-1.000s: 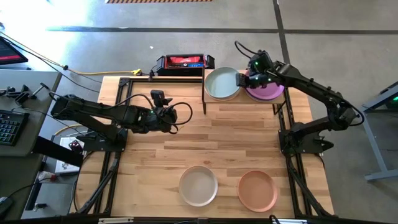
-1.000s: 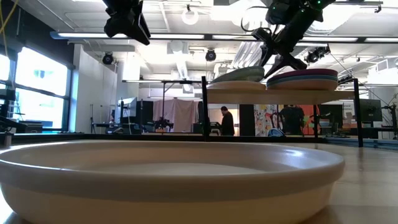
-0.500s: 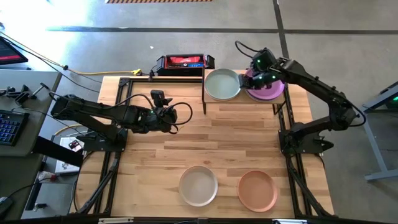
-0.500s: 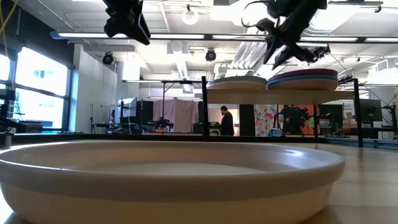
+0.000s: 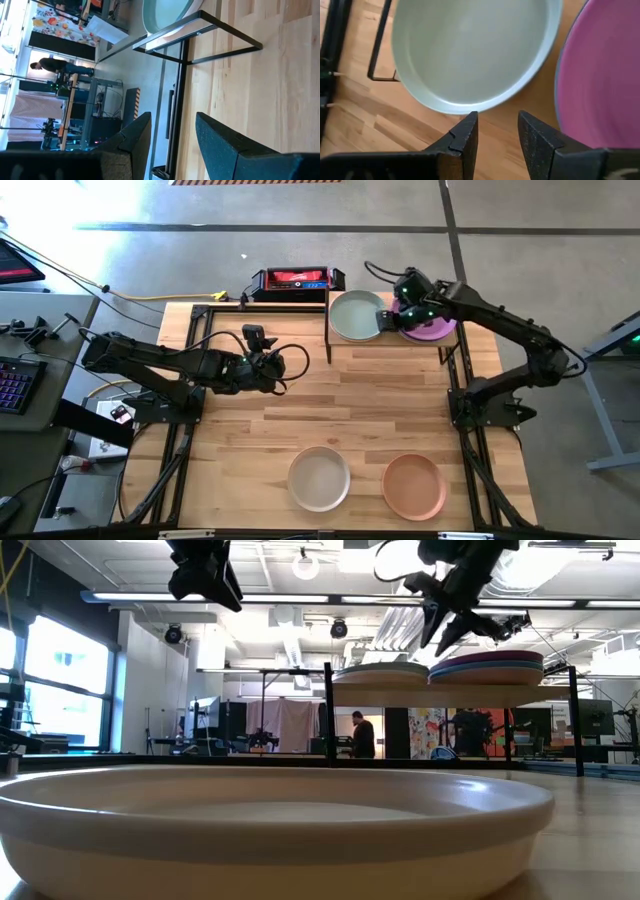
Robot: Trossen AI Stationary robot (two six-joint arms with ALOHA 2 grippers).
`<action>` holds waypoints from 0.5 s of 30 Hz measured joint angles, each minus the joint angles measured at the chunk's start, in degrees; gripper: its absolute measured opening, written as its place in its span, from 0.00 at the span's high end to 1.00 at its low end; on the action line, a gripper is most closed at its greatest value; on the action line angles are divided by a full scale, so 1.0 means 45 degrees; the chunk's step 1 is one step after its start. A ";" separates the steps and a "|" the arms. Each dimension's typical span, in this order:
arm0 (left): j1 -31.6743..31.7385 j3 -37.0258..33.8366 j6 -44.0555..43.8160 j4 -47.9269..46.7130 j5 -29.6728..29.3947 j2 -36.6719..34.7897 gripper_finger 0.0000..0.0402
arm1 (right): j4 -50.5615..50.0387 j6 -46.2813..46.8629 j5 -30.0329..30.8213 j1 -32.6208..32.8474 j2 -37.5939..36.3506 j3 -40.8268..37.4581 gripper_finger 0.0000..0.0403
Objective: Place and stack plates onto a shelf
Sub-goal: Stack the light blue plate on top of the yellow plate on the shelf
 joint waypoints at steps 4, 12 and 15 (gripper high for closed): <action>0.0000 0.0002 0.0000 -0.0005 -0.0005 0.0000 0.65 | 0.0128 -0.0121 0.0094 0.0201 0.0515 -0.0010 0.71; 0.0000 0.0005 0.0000 -0.0010 -0.0005 0.0000 0.65 | 0.0314 -0.0354 0.0321 0.0287 0.1123 -0.0019 0.71; 0.0000 0.0002 0.0000 -0.0010 -0.0005 0.0000 0.65 | 0.0316 -0.0354 0.0315 0.0287 0.1181 -0.0019 0.71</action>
